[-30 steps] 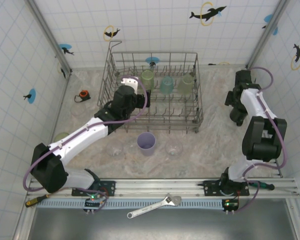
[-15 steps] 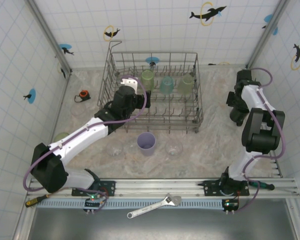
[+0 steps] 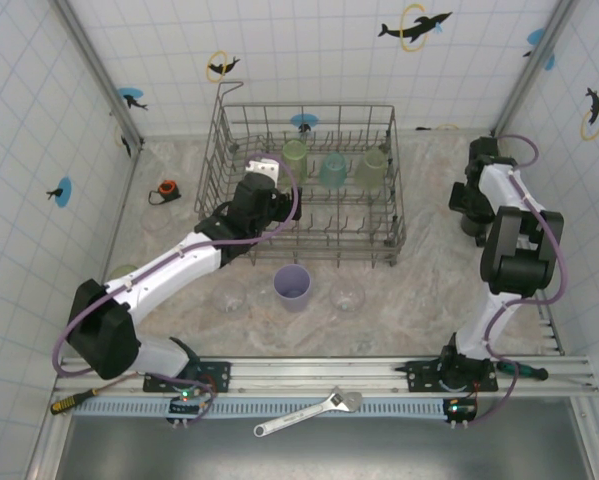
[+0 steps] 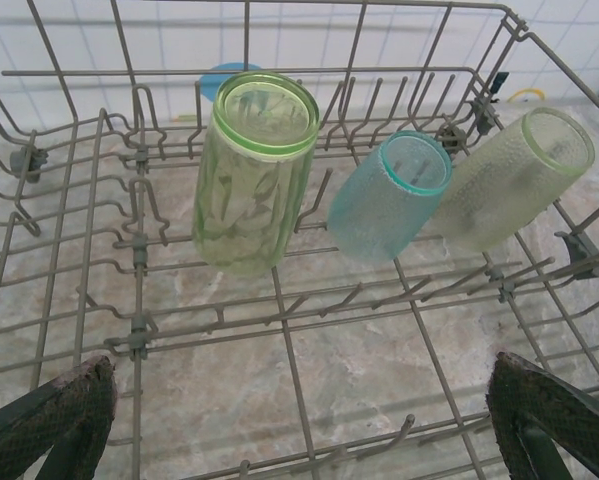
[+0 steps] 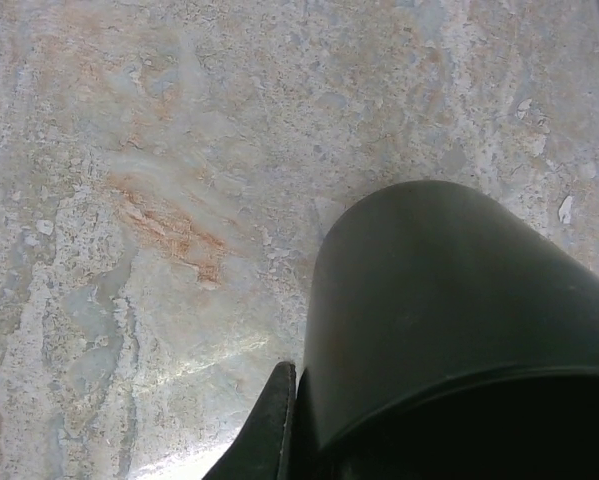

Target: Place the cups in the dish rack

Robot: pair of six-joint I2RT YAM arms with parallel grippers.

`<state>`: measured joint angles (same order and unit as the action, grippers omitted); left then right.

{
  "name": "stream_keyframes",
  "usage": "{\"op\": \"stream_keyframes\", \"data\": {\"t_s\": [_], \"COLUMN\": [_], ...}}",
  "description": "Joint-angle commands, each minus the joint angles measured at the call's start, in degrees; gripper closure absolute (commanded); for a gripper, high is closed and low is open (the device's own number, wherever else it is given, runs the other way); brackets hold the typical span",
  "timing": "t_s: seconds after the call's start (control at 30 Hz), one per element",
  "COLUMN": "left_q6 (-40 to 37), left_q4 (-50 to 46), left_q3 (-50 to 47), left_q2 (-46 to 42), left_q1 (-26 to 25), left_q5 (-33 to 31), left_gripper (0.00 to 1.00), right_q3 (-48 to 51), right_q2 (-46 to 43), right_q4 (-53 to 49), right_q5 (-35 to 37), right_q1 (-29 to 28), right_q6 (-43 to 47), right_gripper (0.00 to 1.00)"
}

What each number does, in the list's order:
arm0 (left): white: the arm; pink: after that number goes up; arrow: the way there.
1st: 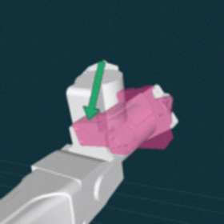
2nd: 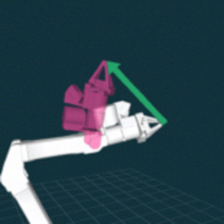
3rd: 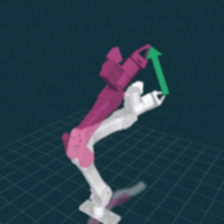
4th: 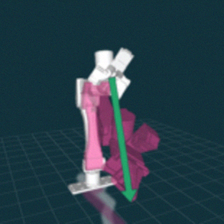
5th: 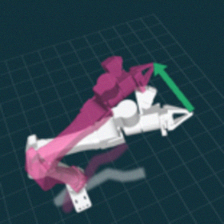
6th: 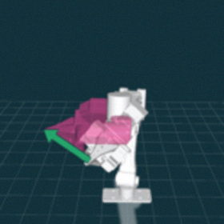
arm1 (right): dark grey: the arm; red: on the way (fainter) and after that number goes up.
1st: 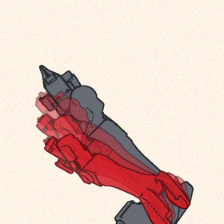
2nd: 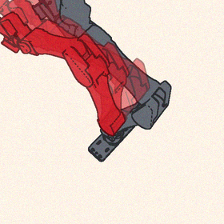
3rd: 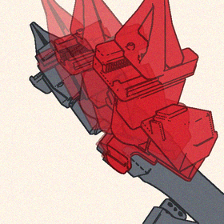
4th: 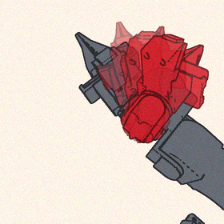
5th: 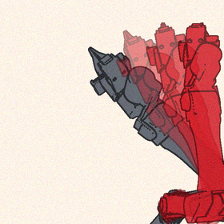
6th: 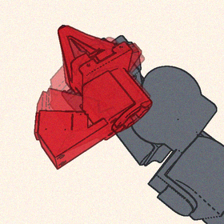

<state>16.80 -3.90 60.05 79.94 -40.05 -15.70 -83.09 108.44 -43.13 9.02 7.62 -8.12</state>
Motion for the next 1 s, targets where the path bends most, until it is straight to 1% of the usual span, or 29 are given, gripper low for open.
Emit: {"op": "stream_keyframes", "data": {"t_s": [0.0, 0.2, 0.4, 0.57, 0.67, 0.83, 0.97], "left_q6": [0.7, 0.8, 1.5, 1.8, 2.3, 2.9, 3.4], "left_q4": [-0.9, -1.4, -2.1, -3.0, -3.1, -4.0, -5.2], "left_q3": [1.4, 1.7, 2.1, 2.8, 3.1, 4.6, 6.5], "left_q2": [0.5, 0.7, 0.9, 1.0, 1.3, 2.8, 3.6], "left_q1": [0.4, 0.4, 0.5, 0.5, 0.6, 0.6, 0.9], "left_q5": [-0.9, -1.0, -1.2, -1.3, -0.8, 0.5, 1.2], "left_gripper": [0.02, 0.03, 0.02, 0.03, 0.03, 0.02, 0.03], "right_q3": [-1.5, -2.0, -4.1, -8.6, -11.2, -14.4, -17.5], "right_q2": [0.1, -4.5, -9.9, -11.8, -12.7, -13.7, -13.9], "right_q4": [-1.2, 0.2, 2.7, 1.7, 1.5, 3.0, 5.5], "right_q5": [0.4, -2.5, -9.4, -10.0, -8.0, -3.8, -3.9], "right_q1": [0.3, 0.1, -0.3, -2.5, -5.1, -12.7, -17.4], "right_q6": [-0.2, -1.5, -3.2, -3.5, -3.4, -2.1, -2.3], "right_gripper": [1.00, 1.00, 1.00, 1.00, 1.00, 1.00, 1.00]}}
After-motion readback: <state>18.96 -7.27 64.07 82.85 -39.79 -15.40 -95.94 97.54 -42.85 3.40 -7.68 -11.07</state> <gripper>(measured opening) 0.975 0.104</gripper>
